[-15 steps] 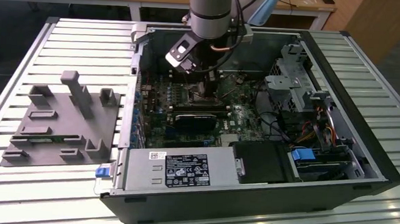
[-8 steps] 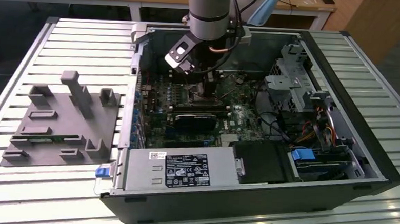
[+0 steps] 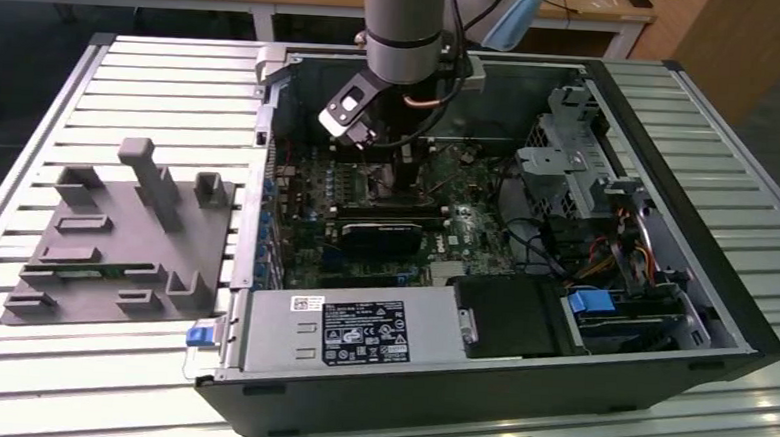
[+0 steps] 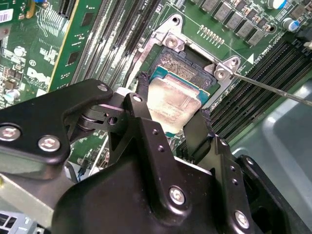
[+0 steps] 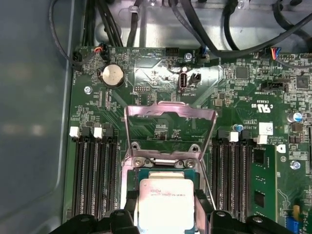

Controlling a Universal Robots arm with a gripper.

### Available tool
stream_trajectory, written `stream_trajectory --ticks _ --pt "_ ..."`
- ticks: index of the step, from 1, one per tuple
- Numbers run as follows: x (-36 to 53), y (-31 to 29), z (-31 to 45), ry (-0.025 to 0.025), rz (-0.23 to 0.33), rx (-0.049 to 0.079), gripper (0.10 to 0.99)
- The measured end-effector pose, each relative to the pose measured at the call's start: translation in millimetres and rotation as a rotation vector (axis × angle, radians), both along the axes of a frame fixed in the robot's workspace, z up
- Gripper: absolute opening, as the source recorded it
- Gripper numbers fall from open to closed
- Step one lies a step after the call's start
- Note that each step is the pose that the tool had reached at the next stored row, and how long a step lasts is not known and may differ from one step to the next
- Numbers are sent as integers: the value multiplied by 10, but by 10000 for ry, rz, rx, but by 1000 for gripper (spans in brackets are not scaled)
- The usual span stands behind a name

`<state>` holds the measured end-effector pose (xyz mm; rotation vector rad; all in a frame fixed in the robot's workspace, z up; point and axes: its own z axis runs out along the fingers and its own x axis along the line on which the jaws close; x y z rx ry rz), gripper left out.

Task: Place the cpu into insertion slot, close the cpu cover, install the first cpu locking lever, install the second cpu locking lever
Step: 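Place the cpu into insertion slot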

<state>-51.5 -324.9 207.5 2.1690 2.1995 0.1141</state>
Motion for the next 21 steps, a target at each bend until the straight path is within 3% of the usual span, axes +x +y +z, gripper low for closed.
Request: stream_trajectory --ticks 9,21 --pt "-27 6 -80 0 -87 0 537" --pt "-37 6 -99 0 -252 0 537"
